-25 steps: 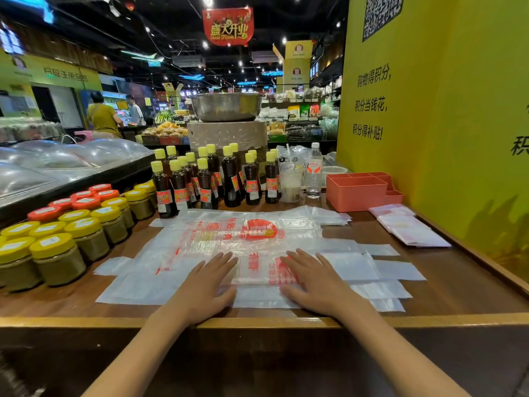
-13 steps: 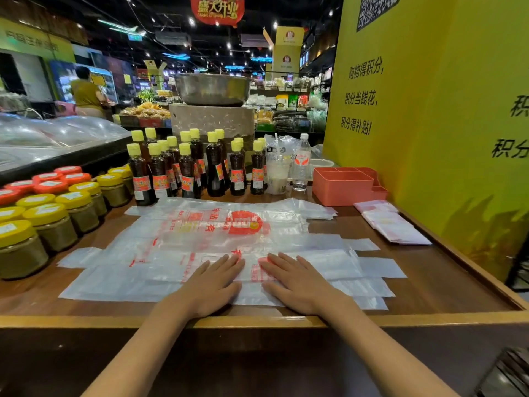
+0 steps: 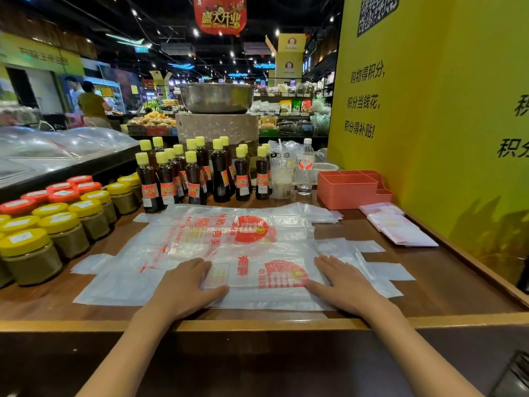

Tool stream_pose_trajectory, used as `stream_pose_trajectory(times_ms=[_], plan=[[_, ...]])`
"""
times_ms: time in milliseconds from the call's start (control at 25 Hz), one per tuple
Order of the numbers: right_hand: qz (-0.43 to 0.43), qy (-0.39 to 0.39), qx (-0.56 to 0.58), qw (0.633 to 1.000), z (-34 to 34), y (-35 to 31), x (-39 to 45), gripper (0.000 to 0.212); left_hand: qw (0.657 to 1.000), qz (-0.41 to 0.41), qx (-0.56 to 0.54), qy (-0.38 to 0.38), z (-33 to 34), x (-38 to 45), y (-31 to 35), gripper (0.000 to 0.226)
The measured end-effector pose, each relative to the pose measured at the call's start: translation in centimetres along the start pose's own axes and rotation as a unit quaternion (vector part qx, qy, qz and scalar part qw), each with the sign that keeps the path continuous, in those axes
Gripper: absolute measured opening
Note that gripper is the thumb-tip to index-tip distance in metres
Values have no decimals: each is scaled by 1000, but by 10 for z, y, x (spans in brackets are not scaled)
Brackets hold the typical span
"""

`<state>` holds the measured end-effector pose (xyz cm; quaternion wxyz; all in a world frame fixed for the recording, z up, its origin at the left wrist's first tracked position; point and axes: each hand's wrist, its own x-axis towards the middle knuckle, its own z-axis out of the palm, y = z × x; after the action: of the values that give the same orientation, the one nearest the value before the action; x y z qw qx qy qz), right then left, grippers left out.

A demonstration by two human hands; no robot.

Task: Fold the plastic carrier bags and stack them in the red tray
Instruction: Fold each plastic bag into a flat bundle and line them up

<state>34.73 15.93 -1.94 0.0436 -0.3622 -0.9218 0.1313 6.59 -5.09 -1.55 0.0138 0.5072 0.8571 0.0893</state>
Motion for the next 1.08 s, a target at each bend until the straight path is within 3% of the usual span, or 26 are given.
stream_pose_trajectory(times_ms=[160, 280, 520, 680, 960, 1080], plan=[[-16, 46, 68, 996, -2, -8, -9, 73, 1000, 15, 1, 26, -1, -2, -1, 86], [-10, 53, 106, 993, -3, -6, -12, 68, 999, 33, -12, 15, 0, -2, -3, 97], [-27, 48, 104, 993, -4, -8, -15, 76, 998, 39, -16, 37, -7, -6, 1, 124], [-19, 65, 69, 995, -6, -9, -15, 76, 996, 25, -24, 77, -7, -10, 2, 110], [-17, 79, 56, 995, -4, -9, -14, 86, 995, 56, -8, 77, -9, -13, 6, 61], [-47, 86, 42, 994, -6, -11, -16, 84, 988, 42, -44, 143, -6, -13, 4, 39]])
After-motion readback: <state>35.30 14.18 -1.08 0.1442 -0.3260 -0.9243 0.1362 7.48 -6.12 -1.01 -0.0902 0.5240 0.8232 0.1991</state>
